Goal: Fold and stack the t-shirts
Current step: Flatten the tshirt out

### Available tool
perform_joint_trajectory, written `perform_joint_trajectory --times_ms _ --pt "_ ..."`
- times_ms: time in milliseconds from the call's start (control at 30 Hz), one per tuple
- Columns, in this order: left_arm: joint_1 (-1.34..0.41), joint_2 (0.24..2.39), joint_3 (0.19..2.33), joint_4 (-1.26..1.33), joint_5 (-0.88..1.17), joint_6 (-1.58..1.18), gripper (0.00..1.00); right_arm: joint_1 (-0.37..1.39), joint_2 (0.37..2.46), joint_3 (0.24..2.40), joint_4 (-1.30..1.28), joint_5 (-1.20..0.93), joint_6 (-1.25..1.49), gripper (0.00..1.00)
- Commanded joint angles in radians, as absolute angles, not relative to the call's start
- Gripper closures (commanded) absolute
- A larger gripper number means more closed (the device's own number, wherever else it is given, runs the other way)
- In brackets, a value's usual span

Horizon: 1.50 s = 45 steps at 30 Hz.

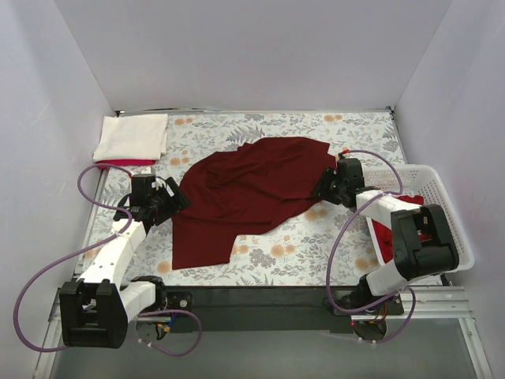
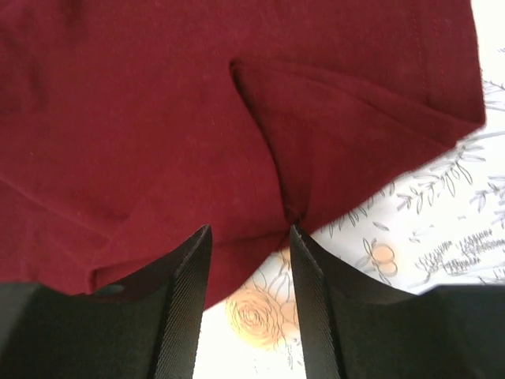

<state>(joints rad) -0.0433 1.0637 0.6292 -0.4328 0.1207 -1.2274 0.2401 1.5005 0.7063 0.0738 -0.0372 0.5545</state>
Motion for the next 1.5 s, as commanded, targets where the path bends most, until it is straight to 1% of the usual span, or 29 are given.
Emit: perform_joint_trajectory --times_ms 0,233,400,467,500,567,600,633,700,733,900,1067,1100,1167,1200,1333,1367,1400,1467 --pt "-0.048 1.06 0.643 -0.42 0.133 -1.216 0.26 0.236 1.532 0.755 0.138 -0.052 0.565 0.5" --pt "-0.048 1.065 0.644 -0.42 0.137 -1.216 0.26 0.235 1.574 0.755 0.144 -0.049 0.554 0.5" --pt "-0.049 1.068 0.643 -0.42 0.138 -1.216 0.26 0.235 1.6 0.755 0.155 -0.063 0.554 0.55" --pt "-0.048 1.069 0.641 -0.419 0.138 -1.216 0.26 0.235 1.601 0.755 0.155 -0.064 0.551 0.6" --pt "-0.048 1.069 0.641 -0.42 0.138 -1.216 0.26 0.235 1.6 0.756 0.155 -0.067 0.546 0.66" --pt "-0.049 1.069 0.641 -0.42 0.138 -1.215 0.26 0.236 1.583 0.755 0.153 -0.071 0.54 0.73" --pt "-0.048 1.069 0.643 -0.42 0.138 -1.216 0.26 0.236 1.572 0.755 0.152 -0.072 0.532 0.81" --pt "-0.048 1.068 0.643 -0.42 0.138 -1.216 0.26 0.236 1.545 0.755 0.132 -0.068 0.522 0.84" --pt "-0.048 1.068 0.641 -0.42 0.138 -1.216 0.26 0.235 1.514 0.762 0.1 -0.04 0.503 0.91" --pt "-0.048 1.066 0.643 -0.42 0.138 -1.216 0.26 0.236 1.482 0.767 0.075 -0.029 0.48 0.92" --pt "-0.048 1.066 0.641 -0.42 0.141 -1.218 0.26 0.233 1.384 0.785 -0.072 0.057 0.42 0.93" --pt "-0.048 1.062 0.64 -0.419 0.14 -1.218 0.26 0.235 1.257 0.782 -0.219 0.109 0.394 0.98" --pt "-0.049 1.06 0.64 -0.42 0.138 -1.218 0.26 0.235 1.232 0.778 -0.283 0.13 0.393 0.99" --pt "-0.049 1.058 0.64 -0.42 0.137 -1.218 0.26 0.235 1.148 0.758 -0.349 0.152 0.397 0.99" --pt "-0.048 1.061 0.64 -0.42 0.138 -1.218 0.26 0.233 1.114 0.75 -0.423 0.176 0.4 0.99" --pt "-0.049 1.063 0.641 -0.419 0.141 -1.218 0.26 0.232 0.896 0.697 -0.578 0.212 0.422 0.99" --pt "-0.048 1.063 0.641 -0.419 0.141 -1.218 0.26 0.232 0.862 0.687 -0.604 0.21 0.431 0.98" --pt "-0.048 1.063 0.641 -0.419 0.141 -1.218 0.26 0.232 0.829 0.677 -0.624 0.203 0.437 0.93" --pt "-0.048 1.062 0.64 -0.42 0.141 -1.218 0.26 0.233 0.735 0.638 -0.689 0.183 0.46 0.89"
